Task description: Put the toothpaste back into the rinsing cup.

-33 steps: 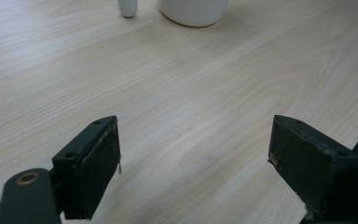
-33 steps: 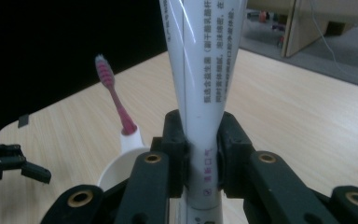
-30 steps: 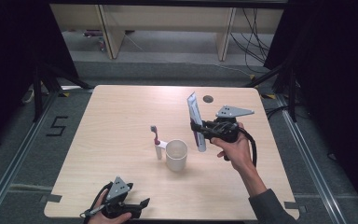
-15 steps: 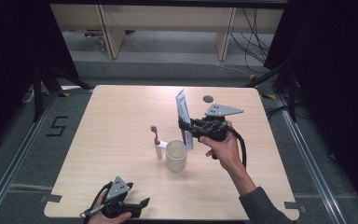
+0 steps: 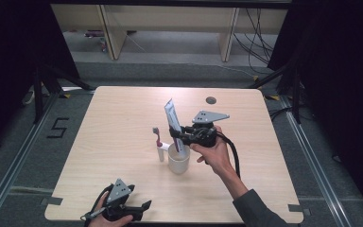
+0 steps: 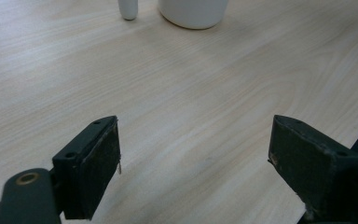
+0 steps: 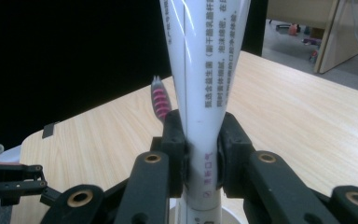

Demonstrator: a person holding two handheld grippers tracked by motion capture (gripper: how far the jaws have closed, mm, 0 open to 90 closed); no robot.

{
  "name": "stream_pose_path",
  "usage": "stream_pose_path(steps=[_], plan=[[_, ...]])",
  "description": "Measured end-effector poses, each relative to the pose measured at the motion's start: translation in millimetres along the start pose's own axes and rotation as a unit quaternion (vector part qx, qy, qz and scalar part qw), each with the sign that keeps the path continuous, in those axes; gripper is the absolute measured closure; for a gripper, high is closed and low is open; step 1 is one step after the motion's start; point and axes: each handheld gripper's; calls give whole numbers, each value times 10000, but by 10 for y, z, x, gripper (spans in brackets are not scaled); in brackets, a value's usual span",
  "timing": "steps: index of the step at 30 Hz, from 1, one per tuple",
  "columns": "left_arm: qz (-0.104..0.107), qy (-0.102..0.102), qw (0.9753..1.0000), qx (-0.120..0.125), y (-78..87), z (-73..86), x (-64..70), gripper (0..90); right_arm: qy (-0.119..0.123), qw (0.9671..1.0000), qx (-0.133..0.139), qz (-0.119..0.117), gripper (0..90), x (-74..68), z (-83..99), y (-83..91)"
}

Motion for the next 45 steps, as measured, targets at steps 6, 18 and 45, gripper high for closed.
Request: stream_pose_path(steps=[6,18,45], plan=[[-4,-15,10000,-16,3,1,-1,163,-48,9999,-157,-32,758,17,119,-81],[-11,-46,10000,-65,9,4,1,163,60,9986,-525,-11,756,37,273,-170],[51,-101,9999,-80,0,4,1,163,120,9947,-1013,144,753,8,420,-190]])
Point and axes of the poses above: each handheld gripper's, and its own axes: y roughly backward along the jaws, z roughly out of its underside, x roughly to its right, and after that the axes turned 15 degrees about -z, right-handed
